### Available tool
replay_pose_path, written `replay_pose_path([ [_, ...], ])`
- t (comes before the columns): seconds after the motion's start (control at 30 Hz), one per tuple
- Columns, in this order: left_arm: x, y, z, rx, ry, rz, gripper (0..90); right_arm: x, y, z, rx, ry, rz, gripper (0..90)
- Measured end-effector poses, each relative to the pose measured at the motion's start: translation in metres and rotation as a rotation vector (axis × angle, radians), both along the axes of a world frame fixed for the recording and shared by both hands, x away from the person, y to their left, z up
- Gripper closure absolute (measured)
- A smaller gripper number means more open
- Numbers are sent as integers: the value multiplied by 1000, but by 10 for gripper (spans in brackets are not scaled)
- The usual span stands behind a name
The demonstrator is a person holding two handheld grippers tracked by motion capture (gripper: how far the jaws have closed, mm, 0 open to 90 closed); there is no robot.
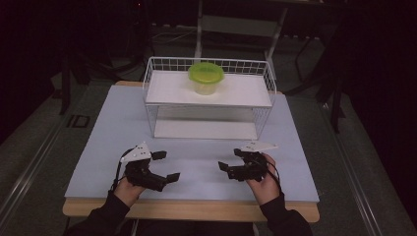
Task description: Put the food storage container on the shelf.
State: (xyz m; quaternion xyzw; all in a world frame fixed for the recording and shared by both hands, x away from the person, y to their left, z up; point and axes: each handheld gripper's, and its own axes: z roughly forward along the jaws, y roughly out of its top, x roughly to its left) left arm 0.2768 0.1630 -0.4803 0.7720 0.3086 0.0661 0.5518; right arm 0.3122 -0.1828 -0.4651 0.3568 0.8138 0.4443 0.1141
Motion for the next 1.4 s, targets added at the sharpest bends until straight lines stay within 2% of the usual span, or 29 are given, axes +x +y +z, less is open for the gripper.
replay_pose_path([
  [0.37, -2, -1, -5, 9, 8, -2, 33, -17, -23, -15, -17, 7, -5, 201],
  [0.43, -2, -1, -6, 10, 7, -3, 33, -18, -28, -18, -32, 5, -11, 200],
  [0.6, -2, 1, -8, 13, 9, -1, 33, -20, -39, -20, -27, 8, -24, 194],
  [0.8, -1, 2, -11, 21, 8, 1, 33, -24, -48, -24, -59, 2, -29, 191],
  [0.9, -1, 2, -13, 26, 10, -1, 33, -26, -55, -26, -68, 0, -28, 191],
  [1.03, -1, 4, -15, 32, 12, 3, 33, -23, -62, -29, -72, 15, -63, 191],
  [1.4, -3, 7, -14, 26, -3, 16, 33, -18, -62, -35, -91, 35, -78, 191],
])
